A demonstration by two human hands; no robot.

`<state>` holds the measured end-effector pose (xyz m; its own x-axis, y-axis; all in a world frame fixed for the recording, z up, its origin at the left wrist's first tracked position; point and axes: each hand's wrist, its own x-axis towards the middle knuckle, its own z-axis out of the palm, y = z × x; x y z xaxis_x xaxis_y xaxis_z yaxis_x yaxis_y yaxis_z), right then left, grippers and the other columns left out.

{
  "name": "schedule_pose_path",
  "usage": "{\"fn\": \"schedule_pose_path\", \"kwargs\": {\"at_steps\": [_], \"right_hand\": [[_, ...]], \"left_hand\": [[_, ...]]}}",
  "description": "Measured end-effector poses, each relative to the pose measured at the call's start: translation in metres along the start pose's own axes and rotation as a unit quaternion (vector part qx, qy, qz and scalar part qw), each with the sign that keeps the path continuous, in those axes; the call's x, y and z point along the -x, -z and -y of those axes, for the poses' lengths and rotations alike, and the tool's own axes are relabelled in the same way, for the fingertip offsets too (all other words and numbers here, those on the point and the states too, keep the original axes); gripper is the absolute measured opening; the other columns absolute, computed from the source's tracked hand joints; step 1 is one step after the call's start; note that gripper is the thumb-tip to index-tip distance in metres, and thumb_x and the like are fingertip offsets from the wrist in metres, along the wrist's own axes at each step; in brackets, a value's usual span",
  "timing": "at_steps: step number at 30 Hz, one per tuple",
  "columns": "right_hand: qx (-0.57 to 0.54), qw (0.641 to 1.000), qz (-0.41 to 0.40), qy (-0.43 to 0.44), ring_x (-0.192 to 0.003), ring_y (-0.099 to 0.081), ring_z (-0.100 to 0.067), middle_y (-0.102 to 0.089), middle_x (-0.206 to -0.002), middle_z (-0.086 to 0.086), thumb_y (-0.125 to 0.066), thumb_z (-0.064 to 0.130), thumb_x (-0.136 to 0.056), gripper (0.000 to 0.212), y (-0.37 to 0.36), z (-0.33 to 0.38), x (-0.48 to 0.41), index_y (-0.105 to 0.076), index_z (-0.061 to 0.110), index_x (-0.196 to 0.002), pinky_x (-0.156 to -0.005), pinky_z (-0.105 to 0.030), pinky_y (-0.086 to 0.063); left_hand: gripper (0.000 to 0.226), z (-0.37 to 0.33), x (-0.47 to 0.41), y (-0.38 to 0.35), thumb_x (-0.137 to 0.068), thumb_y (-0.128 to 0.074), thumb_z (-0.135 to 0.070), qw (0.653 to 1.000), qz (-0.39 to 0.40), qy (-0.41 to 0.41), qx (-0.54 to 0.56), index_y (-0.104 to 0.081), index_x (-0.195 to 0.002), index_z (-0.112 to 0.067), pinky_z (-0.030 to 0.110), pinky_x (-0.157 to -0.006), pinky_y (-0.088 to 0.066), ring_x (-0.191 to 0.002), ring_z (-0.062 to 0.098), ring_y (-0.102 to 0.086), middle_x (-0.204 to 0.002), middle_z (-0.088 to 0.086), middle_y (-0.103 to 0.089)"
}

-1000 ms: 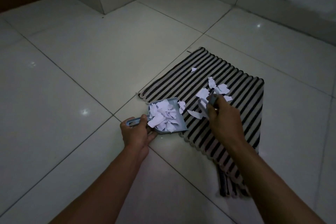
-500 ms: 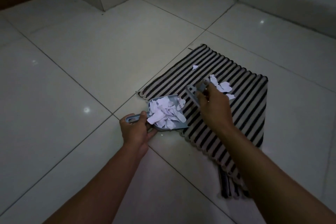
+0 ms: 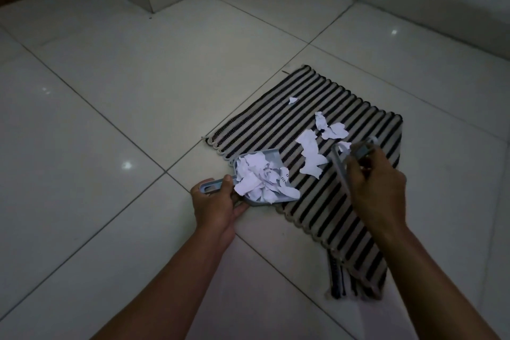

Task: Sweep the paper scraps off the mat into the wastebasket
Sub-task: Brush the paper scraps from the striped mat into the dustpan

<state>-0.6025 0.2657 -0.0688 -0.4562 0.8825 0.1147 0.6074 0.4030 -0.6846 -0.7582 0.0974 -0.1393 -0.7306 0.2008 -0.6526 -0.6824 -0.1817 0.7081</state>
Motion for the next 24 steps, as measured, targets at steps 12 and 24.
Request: {"fn": "schedule_pose_path", "kwargs": {"at_steps": [12,24], "right_hand": [[-0.09,0.994,0.039,0.051,-0.063,-0.06,-0.008,-0.055,-0.07,0.015,-0.049,0.033,-0.098,0.01,-0.021,0.021,0.028,-0.055,0.031,-0.105,-0.047,-0.016,-0.049],[-0.024,0.997,0.048,0.058,-0.067,-0.062,-0.006,-0.064,-0.086,0.006,-0.047,0.035,-0.1,0.024,-0.028,0.013,-0.01,-0.054,0.024,-0.12,-0.057,-0.028,-0.056]], "left_hand": [[0.03,-0.002,0.003,-0.004,-0.097,-0.066,-0.007,1.0,-0.012,-0.013,-0.005,-0.044,-0.116,-0.016,0.042,-0.059,-0.064,-0.076,0.021,-0.07,-0.101,0.013,-0.066],[0.03,-0.012,-0.009,-0.006,-0.098,-0.066,-0.008,1.0,-0.002,-0.028,-0.012,-0.045,-0.117,-0.016,0.044,-0.062,-0.064,-0.074,0.021,-0.07,-0.101,0.015,-0.066]]}}
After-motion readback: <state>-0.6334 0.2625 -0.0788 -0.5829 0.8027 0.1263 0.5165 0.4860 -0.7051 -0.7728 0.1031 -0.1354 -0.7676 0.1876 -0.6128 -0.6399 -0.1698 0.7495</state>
